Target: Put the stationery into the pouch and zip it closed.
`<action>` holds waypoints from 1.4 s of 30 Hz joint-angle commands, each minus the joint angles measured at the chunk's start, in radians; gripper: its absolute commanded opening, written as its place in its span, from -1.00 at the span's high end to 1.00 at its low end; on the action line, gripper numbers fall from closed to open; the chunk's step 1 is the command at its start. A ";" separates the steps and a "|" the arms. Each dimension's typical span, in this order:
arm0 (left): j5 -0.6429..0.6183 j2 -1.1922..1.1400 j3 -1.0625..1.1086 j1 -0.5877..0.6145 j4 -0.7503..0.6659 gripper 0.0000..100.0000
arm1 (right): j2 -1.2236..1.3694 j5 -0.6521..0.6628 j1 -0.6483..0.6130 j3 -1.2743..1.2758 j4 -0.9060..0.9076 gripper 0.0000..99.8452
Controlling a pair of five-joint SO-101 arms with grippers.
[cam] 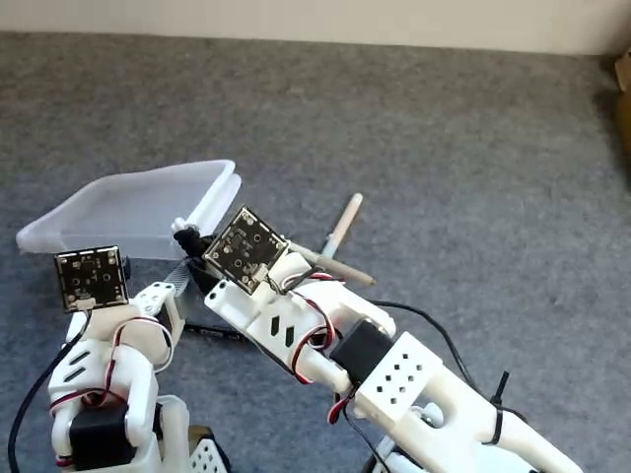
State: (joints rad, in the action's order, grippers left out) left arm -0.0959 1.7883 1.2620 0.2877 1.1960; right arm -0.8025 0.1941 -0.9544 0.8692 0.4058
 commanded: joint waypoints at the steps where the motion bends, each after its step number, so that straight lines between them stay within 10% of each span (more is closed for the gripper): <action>1: -0.008 -0.021 -0.008 0.041 -0.028 0.41 | -0.031 -0.011 -0.015 -0.004 -0.015 0.99; 42: -0.003 -0.021 0.042 0.105 -0.135 0.98 | -0.021 -0.002 0.176 0.004 0.028 0.99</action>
State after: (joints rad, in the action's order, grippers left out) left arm -0.0990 1.7883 1.3157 0.3613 1.0810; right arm -0.8009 0.1956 -0.8378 0.8892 0.4365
